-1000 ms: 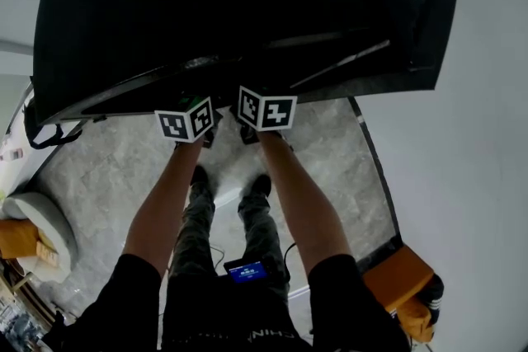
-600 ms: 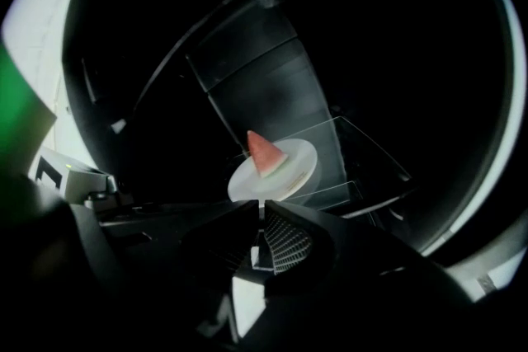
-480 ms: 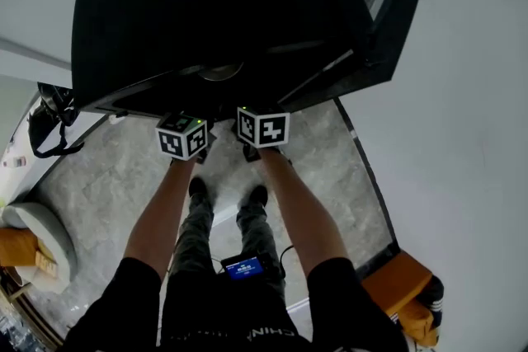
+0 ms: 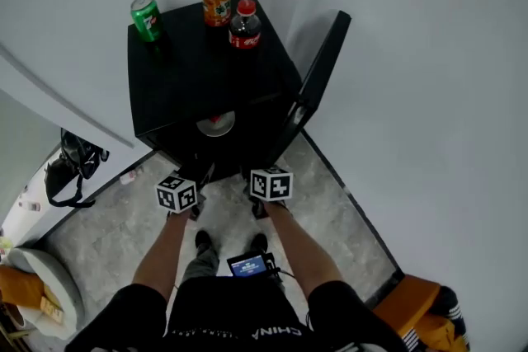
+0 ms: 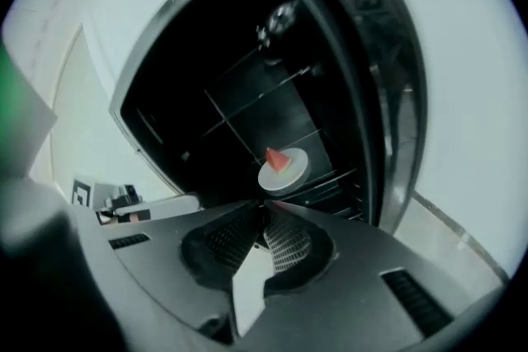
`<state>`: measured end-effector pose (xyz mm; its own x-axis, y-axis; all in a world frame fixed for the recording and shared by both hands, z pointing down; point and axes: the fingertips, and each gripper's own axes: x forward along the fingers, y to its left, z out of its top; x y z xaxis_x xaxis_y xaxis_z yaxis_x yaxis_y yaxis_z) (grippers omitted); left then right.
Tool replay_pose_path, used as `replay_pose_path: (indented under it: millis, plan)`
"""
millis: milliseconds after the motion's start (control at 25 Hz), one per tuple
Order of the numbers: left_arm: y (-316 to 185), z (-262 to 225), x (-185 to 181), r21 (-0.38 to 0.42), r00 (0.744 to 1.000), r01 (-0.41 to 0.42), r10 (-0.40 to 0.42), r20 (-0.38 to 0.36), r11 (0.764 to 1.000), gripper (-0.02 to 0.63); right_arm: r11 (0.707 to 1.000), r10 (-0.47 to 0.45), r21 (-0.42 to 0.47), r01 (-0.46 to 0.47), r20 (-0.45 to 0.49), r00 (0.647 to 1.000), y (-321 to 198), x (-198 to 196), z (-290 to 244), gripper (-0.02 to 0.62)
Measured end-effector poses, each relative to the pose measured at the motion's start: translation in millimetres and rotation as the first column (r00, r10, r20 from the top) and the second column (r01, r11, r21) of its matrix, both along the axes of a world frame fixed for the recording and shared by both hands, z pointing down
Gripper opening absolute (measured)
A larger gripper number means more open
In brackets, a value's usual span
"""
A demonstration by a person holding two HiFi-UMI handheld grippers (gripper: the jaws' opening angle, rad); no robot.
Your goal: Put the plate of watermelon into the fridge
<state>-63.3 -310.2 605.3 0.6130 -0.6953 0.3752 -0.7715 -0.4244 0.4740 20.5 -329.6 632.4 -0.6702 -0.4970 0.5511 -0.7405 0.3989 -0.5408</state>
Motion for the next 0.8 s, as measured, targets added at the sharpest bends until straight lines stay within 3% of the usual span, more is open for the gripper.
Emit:
replay_pose_path:
  millis: [400, 800]
  plan:
    - [56, -26, -12, 0.001, 0.998, 0.030, -0.030, -0.048, 1.000, 0.014, 0.994, 0.111, -0.014, -0.110, 0.069, 0.991, 42, 28, -38, 0.026]
    - [51, -38, -3, 0.040, 0.999, -0.002, 0.003, -0.039, 0.999, 0.014, 0.992, 0.123, 0.024, -0.125, 0.083, 0.989, 36, 30, -57, 0.026]
